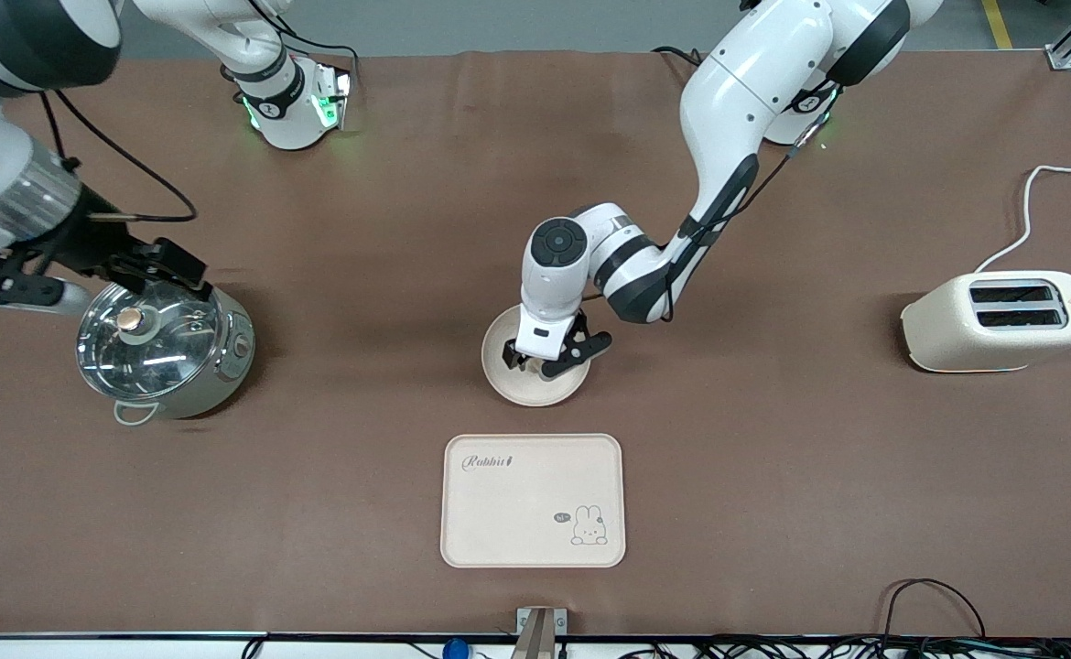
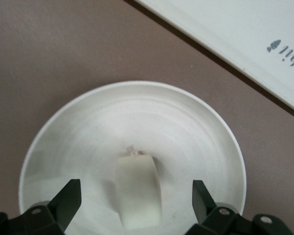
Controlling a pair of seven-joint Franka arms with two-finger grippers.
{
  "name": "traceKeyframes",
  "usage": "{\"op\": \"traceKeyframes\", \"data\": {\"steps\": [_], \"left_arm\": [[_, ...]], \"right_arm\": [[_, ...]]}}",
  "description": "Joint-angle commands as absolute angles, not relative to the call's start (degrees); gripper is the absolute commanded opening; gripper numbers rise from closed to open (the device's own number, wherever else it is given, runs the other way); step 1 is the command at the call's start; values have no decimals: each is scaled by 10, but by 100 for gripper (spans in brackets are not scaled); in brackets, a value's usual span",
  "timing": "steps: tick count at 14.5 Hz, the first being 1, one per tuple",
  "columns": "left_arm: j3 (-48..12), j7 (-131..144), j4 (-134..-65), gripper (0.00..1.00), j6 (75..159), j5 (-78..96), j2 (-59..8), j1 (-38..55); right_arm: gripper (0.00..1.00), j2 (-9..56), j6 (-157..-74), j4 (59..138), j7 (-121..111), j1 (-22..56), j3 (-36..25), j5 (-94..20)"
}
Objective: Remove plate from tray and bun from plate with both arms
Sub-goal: 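Grasp the bun with the left gripper while the right arm withdraws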
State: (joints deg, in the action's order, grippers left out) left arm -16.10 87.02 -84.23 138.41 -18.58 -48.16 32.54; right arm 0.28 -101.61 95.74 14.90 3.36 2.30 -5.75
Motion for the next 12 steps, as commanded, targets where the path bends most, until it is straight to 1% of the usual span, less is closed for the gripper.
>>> {"op": "traceKeyframes", "data": {"steps": [1, 2, 3, 4, 6, 7, 8, 10, 11, 12], "left_arm": [[-154, 896, -831, 94, 1393, -199, -490, 337], [-153, 901, -831, 85, 1393, -200, -488, 337], [-153, 905, -832, 72, 1393, -202, -488, 338], [-153, 906, -832, 54, 1393, -202, -488, 342], [-153, 907, -833, 19, 1393, -202, -488, 343], [-153, 906, -833, 9, 1393, -203, -486, 342], [-153, 906, -842, 2, 1393, -204, -485, 343], [-155, 886, -846, 0, 1387, -205, -472, 330], [-156, 854, -846, 0, 1370, -201, -453, 316], [-168, 806, -846, 0, 1324, -199, -430, 289]], "right_arm": [[100, -12, -984, 950, 137, 13, 19, -41], [100, -13, -950, 930, 134, 12, 12, -40], [100, -13, -921, 907, 114, 11, 0, -36], [100, -13, -898, 885, 79, 11, -14, -26], [100, -18, -882, 882, 58, 11, -31, -22], [100, -20, -882, 884, 58, 12, -32, -20], [100, -20, -883, 881, 58, 18, -32, -18], [100, -21, -877, 874, 65, 18, -27, -18], [100, -21, -867, 873, 64, 17, -26, -18], [100, -21, -865, 868, 57, 12, -25, -18]]}}
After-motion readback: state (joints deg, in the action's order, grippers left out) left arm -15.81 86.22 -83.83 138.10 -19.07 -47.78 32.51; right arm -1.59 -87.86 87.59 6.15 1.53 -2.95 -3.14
